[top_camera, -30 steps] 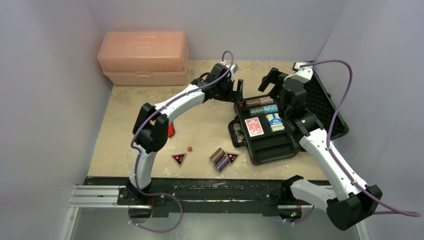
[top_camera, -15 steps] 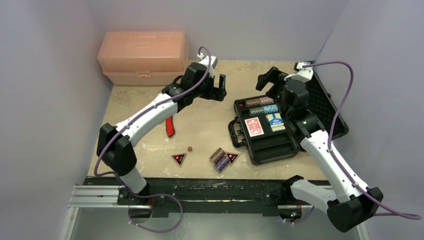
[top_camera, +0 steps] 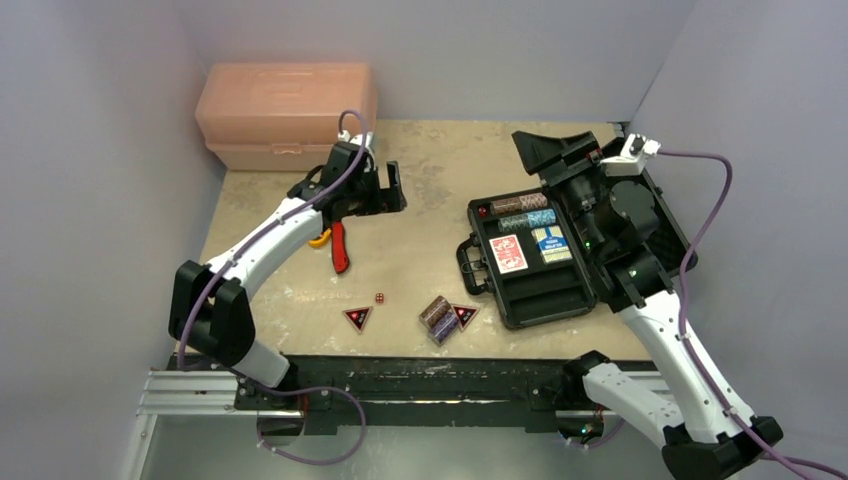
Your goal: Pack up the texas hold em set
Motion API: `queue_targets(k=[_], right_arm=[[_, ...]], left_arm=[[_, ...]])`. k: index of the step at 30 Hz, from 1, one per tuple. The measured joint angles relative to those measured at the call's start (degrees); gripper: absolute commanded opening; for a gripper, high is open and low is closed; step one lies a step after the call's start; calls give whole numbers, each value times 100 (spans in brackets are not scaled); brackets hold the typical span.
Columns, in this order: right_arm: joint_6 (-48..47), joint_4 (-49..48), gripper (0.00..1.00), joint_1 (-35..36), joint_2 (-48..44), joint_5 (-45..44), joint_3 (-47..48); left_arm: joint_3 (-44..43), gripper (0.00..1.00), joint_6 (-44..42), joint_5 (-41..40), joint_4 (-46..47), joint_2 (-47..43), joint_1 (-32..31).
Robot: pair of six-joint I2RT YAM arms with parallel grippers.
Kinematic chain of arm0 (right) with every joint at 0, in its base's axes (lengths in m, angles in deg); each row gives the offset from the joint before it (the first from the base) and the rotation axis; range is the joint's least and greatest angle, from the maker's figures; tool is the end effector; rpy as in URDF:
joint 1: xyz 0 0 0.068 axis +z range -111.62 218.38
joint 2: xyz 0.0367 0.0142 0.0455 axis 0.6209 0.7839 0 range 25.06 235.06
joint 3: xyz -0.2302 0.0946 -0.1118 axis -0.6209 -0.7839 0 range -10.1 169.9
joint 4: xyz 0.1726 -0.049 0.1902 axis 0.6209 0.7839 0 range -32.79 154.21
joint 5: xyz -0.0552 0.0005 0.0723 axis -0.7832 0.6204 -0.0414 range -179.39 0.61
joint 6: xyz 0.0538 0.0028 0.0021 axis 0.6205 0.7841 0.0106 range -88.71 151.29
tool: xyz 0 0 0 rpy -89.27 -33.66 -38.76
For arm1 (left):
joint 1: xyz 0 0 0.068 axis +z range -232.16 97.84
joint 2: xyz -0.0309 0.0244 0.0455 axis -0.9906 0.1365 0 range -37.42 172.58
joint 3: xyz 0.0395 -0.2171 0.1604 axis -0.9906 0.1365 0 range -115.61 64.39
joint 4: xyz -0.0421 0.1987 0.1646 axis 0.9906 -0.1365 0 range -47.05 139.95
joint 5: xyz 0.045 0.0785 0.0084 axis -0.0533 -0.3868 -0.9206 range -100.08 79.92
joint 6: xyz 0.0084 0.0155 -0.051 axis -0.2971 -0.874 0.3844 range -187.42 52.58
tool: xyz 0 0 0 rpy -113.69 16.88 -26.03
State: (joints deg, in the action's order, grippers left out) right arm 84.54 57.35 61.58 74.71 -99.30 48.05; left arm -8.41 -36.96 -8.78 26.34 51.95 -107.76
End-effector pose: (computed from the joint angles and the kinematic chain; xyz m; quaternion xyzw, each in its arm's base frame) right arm 0.1774 0.0694 0.4263 0.2319 0.6120 0.4222 0.6273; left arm 0.3178 -0.1530 0.2944 -0.0337 0.9063 -0.2070 0.3669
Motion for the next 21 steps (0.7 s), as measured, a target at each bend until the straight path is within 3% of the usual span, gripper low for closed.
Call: queue_targets(k=[8, 21], right_arm=[[2011, -68, 99, 155, 398, 778, 734], [3309, -623, 99, 155, 409, 1534, 748]], left_arm=[[802, 94, 142, -396, -831, -909, -59], [1357, 93, 476, -673, -1296, -1010, -361]])
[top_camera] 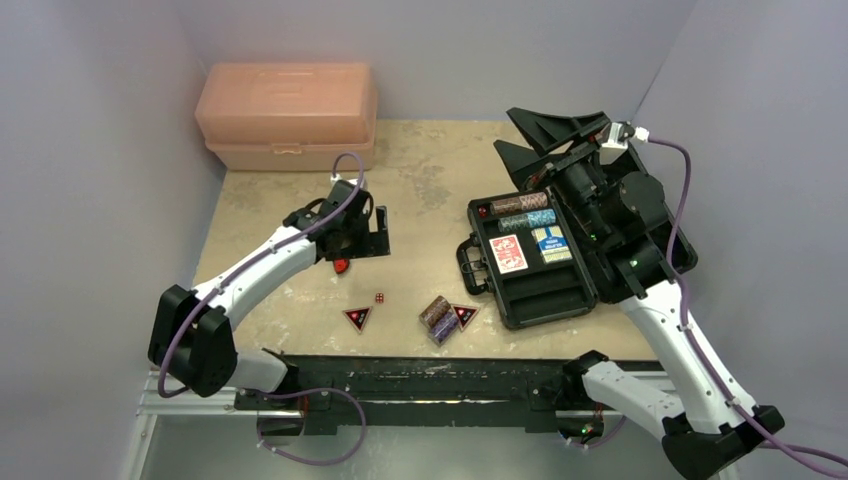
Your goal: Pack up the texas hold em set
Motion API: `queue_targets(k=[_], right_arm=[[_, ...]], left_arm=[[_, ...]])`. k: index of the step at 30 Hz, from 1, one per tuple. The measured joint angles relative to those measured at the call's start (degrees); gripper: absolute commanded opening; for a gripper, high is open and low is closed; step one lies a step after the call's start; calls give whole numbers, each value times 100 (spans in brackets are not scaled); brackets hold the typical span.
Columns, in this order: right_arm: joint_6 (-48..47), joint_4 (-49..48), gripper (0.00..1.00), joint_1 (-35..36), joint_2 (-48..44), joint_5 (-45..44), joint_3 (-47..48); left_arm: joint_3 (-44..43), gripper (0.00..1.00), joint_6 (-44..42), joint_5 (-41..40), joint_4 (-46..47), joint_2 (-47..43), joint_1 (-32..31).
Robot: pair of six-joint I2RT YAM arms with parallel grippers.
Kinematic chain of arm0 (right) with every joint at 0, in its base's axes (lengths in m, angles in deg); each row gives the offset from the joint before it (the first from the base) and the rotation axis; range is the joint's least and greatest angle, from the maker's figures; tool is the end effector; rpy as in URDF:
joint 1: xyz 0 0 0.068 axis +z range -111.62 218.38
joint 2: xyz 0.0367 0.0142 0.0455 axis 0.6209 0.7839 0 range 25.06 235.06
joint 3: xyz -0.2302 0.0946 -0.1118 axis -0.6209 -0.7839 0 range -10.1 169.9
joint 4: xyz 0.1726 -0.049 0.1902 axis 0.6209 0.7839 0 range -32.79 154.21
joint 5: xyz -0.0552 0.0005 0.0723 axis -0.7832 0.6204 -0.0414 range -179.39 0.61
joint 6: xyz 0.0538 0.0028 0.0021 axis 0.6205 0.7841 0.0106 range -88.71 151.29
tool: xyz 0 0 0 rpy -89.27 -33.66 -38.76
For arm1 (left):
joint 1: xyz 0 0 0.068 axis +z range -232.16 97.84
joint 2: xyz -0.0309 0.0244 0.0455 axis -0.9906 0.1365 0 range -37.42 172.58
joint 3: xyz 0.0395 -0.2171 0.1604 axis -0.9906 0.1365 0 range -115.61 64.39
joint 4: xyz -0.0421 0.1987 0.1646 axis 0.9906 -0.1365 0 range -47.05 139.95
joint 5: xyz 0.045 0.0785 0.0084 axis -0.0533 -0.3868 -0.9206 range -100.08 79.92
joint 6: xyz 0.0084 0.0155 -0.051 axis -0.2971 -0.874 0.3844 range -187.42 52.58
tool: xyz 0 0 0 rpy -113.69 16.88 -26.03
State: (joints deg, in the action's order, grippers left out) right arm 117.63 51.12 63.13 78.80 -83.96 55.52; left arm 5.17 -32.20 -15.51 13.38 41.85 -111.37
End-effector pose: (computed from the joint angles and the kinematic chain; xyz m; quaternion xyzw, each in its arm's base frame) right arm 0.1760 0.0848 0.4695 0.2678 0.5241 0.6820 0.4342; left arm 0.2476 -0.1344 0.2539 -0.0637 0.9548 -0.1145 0.2669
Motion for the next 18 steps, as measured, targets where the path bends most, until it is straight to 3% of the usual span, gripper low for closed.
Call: queue_targets(k=[18], right_arm=[[96, -297, 99, 0, 76, -144, -254]], left_arm=[[188, 92, 223, -155, -144, 334, -439]])
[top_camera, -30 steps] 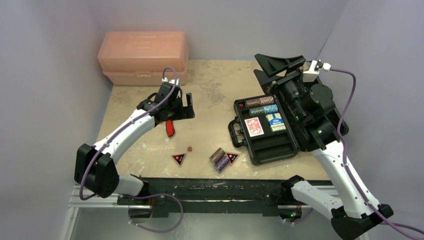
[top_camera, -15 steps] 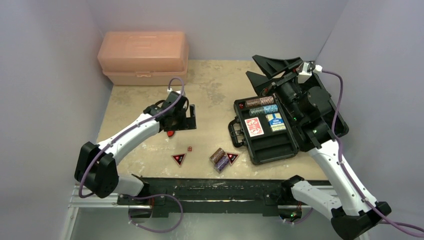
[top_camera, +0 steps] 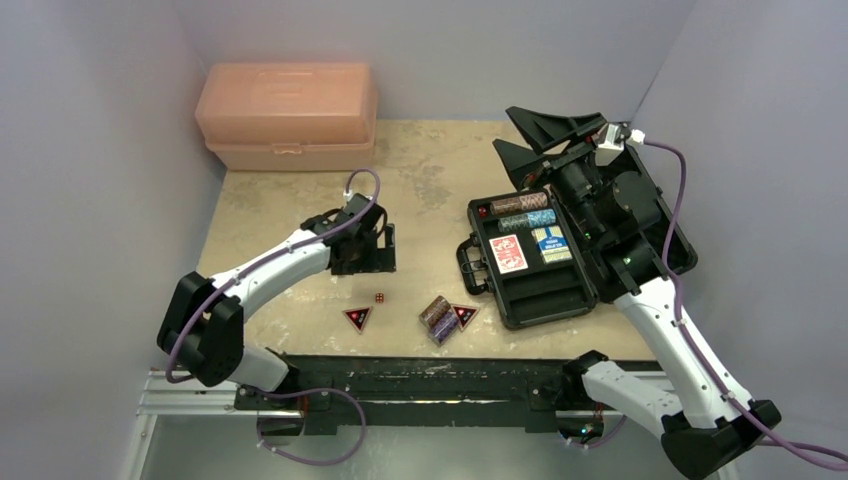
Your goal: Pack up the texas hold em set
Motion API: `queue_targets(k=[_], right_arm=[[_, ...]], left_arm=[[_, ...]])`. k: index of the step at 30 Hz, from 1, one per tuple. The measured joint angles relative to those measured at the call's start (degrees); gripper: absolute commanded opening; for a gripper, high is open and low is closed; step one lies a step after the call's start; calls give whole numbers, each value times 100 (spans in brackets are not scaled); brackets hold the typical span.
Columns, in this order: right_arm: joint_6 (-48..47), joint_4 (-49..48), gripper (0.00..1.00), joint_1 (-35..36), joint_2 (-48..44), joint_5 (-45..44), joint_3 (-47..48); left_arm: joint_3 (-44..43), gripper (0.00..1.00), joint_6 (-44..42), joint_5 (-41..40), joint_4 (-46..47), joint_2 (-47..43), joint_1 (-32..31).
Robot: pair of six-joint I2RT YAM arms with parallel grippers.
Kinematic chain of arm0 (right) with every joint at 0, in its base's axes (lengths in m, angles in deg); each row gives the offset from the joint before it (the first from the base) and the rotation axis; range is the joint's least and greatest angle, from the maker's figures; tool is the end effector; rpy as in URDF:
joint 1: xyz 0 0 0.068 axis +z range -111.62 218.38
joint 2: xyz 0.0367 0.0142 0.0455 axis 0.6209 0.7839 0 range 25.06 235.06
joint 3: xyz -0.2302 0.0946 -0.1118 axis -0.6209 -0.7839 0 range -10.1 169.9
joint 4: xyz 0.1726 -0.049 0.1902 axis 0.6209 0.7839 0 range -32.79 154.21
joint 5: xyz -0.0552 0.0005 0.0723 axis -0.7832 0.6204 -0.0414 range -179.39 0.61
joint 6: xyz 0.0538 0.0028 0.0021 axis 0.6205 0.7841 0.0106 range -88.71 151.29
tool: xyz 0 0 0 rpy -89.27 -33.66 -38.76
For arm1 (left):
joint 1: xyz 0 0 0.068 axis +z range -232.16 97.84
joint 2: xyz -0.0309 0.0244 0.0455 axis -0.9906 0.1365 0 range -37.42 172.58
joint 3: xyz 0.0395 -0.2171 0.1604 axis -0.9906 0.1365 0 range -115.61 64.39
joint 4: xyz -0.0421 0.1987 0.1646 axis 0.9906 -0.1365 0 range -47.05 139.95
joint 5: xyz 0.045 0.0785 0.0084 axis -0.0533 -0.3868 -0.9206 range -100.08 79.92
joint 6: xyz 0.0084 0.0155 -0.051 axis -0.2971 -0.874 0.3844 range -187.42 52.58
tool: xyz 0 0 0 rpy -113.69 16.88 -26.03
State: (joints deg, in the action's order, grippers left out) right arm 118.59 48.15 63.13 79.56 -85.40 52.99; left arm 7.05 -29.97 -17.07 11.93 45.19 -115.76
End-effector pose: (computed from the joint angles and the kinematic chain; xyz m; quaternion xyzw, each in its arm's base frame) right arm 0.1845 0.0878 0.4577 0.2822 0.5187 0.6805 0.4338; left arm 0.2376 -0.1525 0.2273 -0.0467 0.9701 -0.0857 0.2221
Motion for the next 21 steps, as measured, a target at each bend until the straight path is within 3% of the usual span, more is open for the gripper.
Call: queue_targets(k=[12, 21], right_arm=[[-35, -175, 99, 0, 63, -50, 0], [-37, -175, 99, 2, 63, -146, 0]], left_arm=[[197, 88, 101, 37, 116, 352, -146], [306, 80, 151, 83, 201, 472, -256]])
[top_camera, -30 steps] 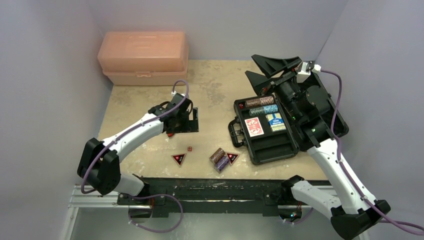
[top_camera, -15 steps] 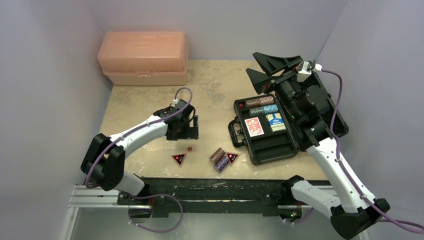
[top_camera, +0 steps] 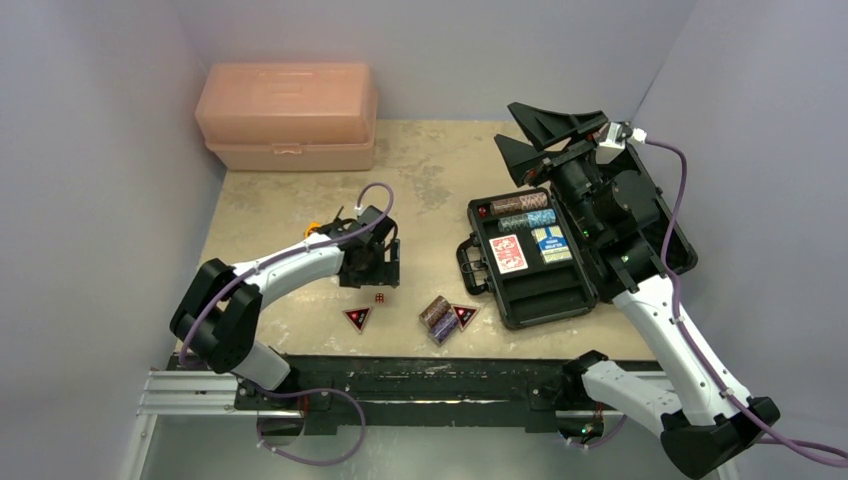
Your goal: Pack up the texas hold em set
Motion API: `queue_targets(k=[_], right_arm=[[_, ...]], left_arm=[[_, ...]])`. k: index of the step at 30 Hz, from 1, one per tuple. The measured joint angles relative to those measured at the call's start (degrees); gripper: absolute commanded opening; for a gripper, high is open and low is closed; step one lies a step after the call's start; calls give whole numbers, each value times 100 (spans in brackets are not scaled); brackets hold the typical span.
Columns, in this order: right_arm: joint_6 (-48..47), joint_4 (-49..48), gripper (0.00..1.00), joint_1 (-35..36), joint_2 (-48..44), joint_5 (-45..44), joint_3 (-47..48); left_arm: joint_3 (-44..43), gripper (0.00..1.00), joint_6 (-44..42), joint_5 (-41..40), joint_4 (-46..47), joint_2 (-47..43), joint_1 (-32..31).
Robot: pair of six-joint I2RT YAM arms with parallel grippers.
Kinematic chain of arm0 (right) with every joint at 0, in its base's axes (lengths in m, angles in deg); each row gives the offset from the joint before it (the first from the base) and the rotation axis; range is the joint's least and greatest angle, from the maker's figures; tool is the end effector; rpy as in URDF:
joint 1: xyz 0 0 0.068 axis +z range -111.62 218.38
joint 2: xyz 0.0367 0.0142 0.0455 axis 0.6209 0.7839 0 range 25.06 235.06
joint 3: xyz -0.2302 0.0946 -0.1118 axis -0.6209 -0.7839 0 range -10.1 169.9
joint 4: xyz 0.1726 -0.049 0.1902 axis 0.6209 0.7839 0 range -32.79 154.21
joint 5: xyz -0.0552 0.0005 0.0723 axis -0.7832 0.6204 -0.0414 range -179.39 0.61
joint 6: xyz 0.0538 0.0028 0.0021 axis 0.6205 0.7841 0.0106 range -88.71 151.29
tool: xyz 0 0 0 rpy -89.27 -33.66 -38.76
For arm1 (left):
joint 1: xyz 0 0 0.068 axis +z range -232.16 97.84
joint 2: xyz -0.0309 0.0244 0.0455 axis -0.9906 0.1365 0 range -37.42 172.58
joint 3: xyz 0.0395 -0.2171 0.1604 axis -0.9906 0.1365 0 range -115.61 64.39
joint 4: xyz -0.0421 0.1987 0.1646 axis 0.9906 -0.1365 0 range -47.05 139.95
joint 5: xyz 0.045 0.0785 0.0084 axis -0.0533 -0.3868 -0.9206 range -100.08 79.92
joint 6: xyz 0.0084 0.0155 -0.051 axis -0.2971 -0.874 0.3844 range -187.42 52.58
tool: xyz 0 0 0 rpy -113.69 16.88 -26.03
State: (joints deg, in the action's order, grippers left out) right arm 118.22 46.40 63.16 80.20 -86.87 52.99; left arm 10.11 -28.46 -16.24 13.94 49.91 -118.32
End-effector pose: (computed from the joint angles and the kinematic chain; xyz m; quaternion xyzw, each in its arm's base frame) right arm 0.1875 0.0882 0.4589 0.2852 0.5079 0.6798 0.4456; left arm 0.2323 -0.1648 0.1917 -0.0337 0.9814 -0.0687 0.1761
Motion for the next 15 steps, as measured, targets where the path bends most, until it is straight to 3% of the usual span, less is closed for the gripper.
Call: queue_targets(k=[15], right_arm=[[-107, -76, 99, 81, 0, -7, 0]], left_arm=[[179, 56, 98, 22, 0, 109, -188]])
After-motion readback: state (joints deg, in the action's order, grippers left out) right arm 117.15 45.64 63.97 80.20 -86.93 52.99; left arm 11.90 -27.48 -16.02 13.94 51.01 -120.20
